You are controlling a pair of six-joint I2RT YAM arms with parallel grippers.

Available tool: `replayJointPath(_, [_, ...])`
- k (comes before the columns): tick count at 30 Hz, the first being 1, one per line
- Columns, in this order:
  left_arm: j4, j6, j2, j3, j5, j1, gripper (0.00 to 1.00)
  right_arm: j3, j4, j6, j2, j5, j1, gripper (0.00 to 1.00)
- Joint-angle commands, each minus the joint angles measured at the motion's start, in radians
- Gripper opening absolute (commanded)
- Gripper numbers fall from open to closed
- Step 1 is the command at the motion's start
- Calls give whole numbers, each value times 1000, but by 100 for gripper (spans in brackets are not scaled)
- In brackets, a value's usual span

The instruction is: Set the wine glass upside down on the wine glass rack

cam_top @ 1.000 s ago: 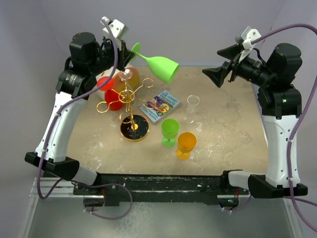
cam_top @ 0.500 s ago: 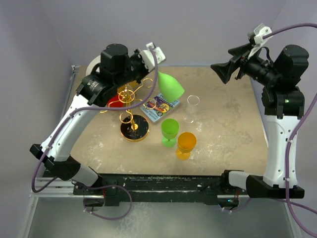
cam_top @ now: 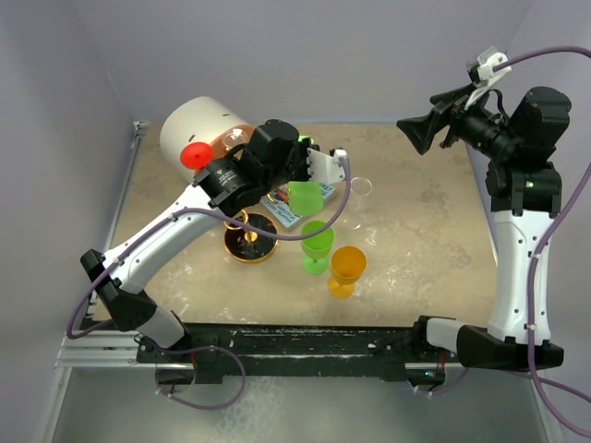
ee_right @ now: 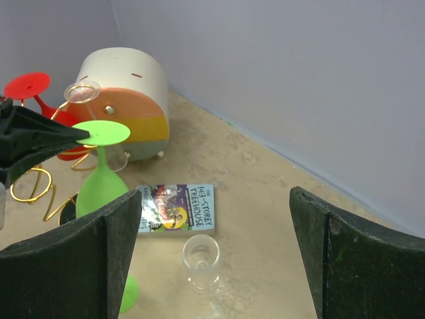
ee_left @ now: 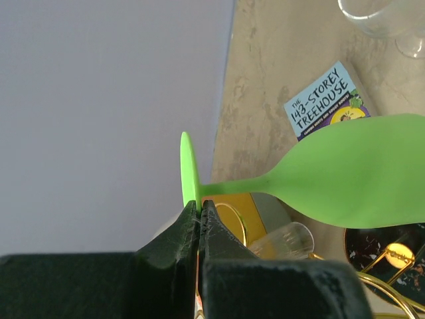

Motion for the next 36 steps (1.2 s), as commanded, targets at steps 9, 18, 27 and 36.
replayJointPath(9, [-28,123,-40,-5,-62,-24,2,-47,96,44,-36,-34,-37,95])
replayJointPath(18, [-54,139,-56,-28,-76,-25,4,-62,110,57,-50,-50,-57,96])
replayJointPath(27, [-57,156,-79,-64,-120,-25,5,-75,123,68,-55,-65,-67,96])
replayJointPath(36, [-61,174,-93,-82,-168,-24,5,-88,137,76,-64,-72,-87,97])
